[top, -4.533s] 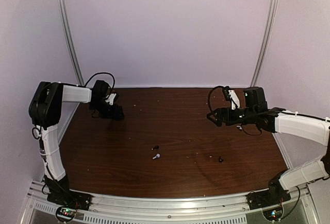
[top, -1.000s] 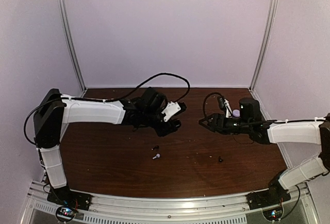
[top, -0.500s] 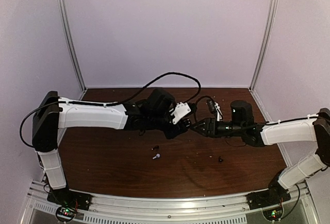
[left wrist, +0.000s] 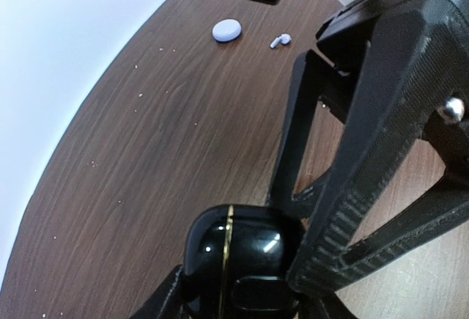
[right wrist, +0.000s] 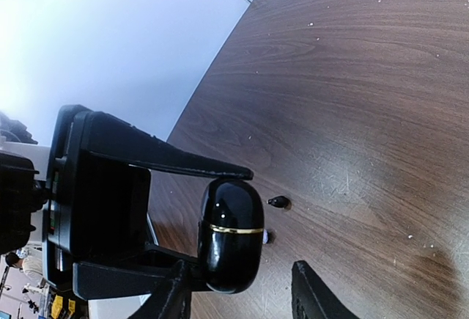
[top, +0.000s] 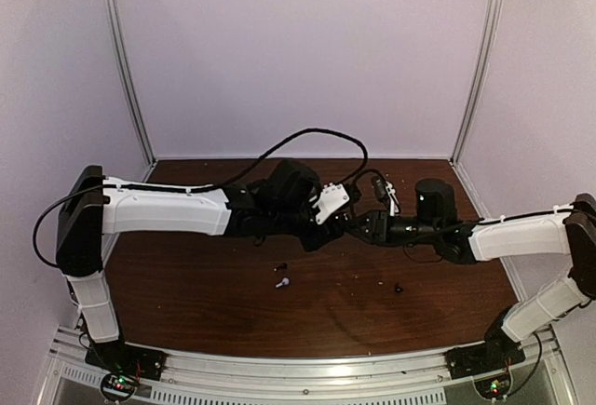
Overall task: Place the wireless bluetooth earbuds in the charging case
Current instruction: Pass from the left arm to the right
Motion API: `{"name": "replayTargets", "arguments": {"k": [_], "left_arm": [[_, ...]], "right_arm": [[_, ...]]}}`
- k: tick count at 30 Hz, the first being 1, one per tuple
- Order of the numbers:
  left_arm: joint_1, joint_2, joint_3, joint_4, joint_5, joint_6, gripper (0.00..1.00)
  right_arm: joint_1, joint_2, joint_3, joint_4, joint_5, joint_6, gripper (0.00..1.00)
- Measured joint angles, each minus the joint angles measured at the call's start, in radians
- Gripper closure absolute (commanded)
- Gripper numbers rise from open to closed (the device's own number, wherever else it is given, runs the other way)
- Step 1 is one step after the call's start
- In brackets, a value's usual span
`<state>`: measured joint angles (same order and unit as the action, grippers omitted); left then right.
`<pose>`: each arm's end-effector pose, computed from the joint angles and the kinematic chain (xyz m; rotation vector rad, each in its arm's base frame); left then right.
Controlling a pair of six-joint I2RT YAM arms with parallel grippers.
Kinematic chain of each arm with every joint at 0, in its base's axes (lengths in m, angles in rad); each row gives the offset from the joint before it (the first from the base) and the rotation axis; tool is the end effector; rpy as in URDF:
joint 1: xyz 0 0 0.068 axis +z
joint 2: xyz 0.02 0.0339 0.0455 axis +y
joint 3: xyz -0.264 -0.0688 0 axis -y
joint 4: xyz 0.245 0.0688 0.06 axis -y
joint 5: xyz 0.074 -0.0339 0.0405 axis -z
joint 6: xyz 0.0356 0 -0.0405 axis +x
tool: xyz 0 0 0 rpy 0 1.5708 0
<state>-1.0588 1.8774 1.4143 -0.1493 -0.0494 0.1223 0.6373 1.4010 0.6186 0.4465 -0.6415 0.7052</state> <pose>0.2148 -0.3786 0.2464 1.2137 1.8618 -0.4721 0.2190 0.1886 0.2097 -0.4208 2.1004 1.4631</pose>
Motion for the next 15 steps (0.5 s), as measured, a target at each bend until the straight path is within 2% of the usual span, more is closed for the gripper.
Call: {"name": "replayTargets", "arguments": {"k": [9,15], "left_arm": [[-0.010,-0.005,0.000,0.009,0.000,0.001,0.80],[-0.013,-0.005,0.000,0.010,-0.002,0.002,0.80]], "right_arm": [[0.001,0.019,0.019,0.019,-0.010,0.002,0.57],[0.002,0.027,0.021,0.035,-0.019,0.006,0.73]]}}
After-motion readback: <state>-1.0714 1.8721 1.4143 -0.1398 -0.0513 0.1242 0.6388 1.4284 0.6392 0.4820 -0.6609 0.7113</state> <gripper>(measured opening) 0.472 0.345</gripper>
